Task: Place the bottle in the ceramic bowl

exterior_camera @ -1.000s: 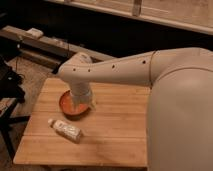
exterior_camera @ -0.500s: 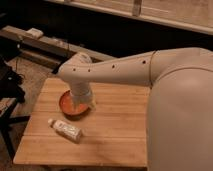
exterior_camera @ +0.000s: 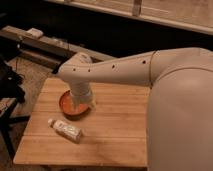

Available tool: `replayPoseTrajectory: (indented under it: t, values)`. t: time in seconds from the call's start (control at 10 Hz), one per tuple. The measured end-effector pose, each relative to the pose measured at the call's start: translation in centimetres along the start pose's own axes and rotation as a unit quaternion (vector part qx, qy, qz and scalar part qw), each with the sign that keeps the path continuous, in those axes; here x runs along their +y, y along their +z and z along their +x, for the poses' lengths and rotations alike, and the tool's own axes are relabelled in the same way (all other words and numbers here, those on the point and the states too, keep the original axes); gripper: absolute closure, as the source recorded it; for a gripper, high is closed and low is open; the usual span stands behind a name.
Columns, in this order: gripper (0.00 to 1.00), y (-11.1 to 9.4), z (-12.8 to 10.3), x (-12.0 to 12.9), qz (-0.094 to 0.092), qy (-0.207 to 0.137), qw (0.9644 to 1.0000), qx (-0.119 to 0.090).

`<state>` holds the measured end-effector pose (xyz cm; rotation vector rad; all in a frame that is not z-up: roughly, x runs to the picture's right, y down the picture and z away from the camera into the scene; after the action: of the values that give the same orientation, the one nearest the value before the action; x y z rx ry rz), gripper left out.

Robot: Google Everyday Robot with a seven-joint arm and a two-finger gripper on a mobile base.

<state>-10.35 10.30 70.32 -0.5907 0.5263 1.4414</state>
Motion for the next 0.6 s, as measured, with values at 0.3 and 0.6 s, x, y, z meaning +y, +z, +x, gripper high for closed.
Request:
replayPoseTrajectory:
  t: [0.3,0.6]
  values:
    - [0.35,0.0,0.0,0.0,0.000,0.000,1.0000,0.000]
    - [0.35,0.2,0.3,1.7,0.001,-0.055,0.9984,-0.011]
